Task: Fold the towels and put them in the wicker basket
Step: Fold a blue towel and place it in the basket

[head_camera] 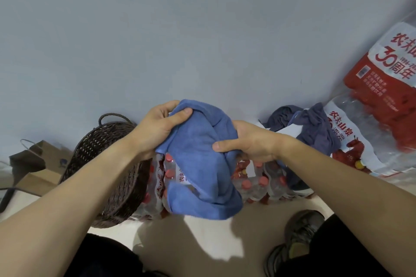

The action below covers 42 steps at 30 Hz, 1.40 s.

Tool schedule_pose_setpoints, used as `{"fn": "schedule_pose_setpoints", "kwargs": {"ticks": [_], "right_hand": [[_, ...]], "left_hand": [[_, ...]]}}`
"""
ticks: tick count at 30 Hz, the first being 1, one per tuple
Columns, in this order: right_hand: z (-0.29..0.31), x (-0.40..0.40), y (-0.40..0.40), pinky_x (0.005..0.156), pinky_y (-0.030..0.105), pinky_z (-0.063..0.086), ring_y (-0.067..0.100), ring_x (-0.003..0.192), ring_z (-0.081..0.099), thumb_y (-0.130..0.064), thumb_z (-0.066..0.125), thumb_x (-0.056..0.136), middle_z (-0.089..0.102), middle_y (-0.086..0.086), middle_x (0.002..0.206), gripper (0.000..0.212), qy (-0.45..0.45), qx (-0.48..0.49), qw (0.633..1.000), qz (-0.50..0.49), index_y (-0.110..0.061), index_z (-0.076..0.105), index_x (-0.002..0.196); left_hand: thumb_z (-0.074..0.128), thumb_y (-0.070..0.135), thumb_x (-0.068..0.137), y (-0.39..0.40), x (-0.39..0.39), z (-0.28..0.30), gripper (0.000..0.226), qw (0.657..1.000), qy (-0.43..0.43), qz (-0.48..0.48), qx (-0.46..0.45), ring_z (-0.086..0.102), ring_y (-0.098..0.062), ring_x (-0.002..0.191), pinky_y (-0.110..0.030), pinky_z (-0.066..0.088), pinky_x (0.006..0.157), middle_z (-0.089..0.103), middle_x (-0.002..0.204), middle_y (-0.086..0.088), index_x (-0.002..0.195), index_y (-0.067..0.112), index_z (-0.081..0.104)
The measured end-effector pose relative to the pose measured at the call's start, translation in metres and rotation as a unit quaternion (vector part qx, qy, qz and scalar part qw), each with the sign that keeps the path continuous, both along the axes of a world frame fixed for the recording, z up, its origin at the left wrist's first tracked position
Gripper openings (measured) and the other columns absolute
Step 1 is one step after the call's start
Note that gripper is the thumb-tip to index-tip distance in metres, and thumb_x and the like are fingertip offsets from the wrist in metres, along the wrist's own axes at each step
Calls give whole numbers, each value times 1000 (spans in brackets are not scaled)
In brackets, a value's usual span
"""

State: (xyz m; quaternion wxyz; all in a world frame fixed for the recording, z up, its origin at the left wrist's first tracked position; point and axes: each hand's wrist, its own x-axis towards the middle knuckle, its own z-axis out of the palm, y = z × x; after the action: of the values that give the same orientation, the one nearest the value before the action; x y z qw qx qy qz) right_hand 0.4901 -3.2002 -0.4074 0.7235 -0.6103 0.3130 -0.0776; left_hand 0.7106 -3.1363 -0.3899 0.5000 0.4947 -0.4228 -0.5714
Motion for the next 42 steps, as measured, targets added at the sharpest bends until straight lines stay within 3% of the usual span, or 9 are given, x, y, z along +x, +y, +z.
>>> {"fn": "schedule_pose_setpoints", "kwargs": {"ticks": [4, 8, 13, 17, 22, 30, 37, 39, 42], "right_hand": [[4, -10, 2, 63, 20, 56, 10, 81, 74, -7, 67, 92, 76, -5, 93, 20, 75, -44, 994, 61, -13, 63, 111], [-3, -12, -2, 83, 48, 59, 32, 94, 71, -13, 72, 89, 73, 14, 107, 29, 187, -134, 968, 99, -7, 62, 115], [-7, -24, -13, 59, 26, 52, 16, 75, 67, -10, 73, 83, 67, 12, 97, 21, 270, -201, 932, 132, -16, 60, 98], [-18, -38, -25, 67, 34, 45, 24, 81, 59, -26, 75, 80, 64, 10, 98, 29, 409, -320, 836, 177, -13, 57, 98], [-35, -45, -40, 67, 33, 48, 20, 73, 56, -21, 76, 79, 64, 8, 90, 25, 411, -305, 846, 151, -11, 60, 95], [-76, -59, -61, 51, 24, 52, 15, 59, 64, 3, 81, 72, 65, 2, 67, 25, 292, -143, 943, -69, -10, 61, 75], [-120, -59, -86, 64, 27, 47, 21, 69, 56, -3, 77, 76, 59, 7, 72, 15, 371, -180, 908, -80, -6, 63, 80], [-137, -53, -97, 73, 34, 49, 25, 79, 57, -1, 72, 79, 59, 13, 81, 10, 331, -117, 923, -157, -4, 62, 80], [-166, -38, -107, 63, 34, 44, 25, 75, 55, -3, 60, 85, 59, 14, 83, 5, 269, -34, 918, -288, -7, 62, 85]], "left_hand": [[63, 22, 94, -4, 13, -21, 26, 981, -190, -25, 22, 58, -15, 76, -29, 47, 69, 64, 84, -9, 99, -3, 66], [66, 27, 92, -9, 18, -38, 25, 951, -298, -80, 21, 53, -6, 65, -18, 44, 61, 61, 72, 1, 86, 3, 66], [73, 34, 86, -16, 31, -56, 26, 909, -395, -125, 52, 50, 1, 51, -12, 39, 51, 58, 54, 14, 70, 17, 61], [77, 45, 79, -20, 42, -66, 39, 882, -426, -168, 109, 61, -10, 67, -28, 50, 67, 69, 72, -4, 84, 7, 71], [72, 63, 73, -26, 41, -76, 62, 839, -474, -211, 166, 58, -18, 66, -33, 49, 68, 64, 71, -9, 81, 1, 69], [82, 48, 67, -34, 42, -107, 56, 887, -392, -146, 195, 63, -20, 73, -30, 49, 64, 68, 79, -11, 93, 0, 68], [81, 34, 77, -61, 46, -149, 38, 830, -492, -143, 223, 61, -26, 78, -38, 53, 70, 66, 88, -12, 90, 4, 62], [80, 22, 80, -68, 48, -161, 35, 865, -424, -57, 263, 64, -33, 83, -47, 57, 78, 66, 91, -18, 94, -3, 62], [77, 12, 83, -76, 46, -177, 29, 909, -173, 141, 351, 61, -27, 74, -40, 55, 69, 64, 93, -16, 101, -4, 61]]}}
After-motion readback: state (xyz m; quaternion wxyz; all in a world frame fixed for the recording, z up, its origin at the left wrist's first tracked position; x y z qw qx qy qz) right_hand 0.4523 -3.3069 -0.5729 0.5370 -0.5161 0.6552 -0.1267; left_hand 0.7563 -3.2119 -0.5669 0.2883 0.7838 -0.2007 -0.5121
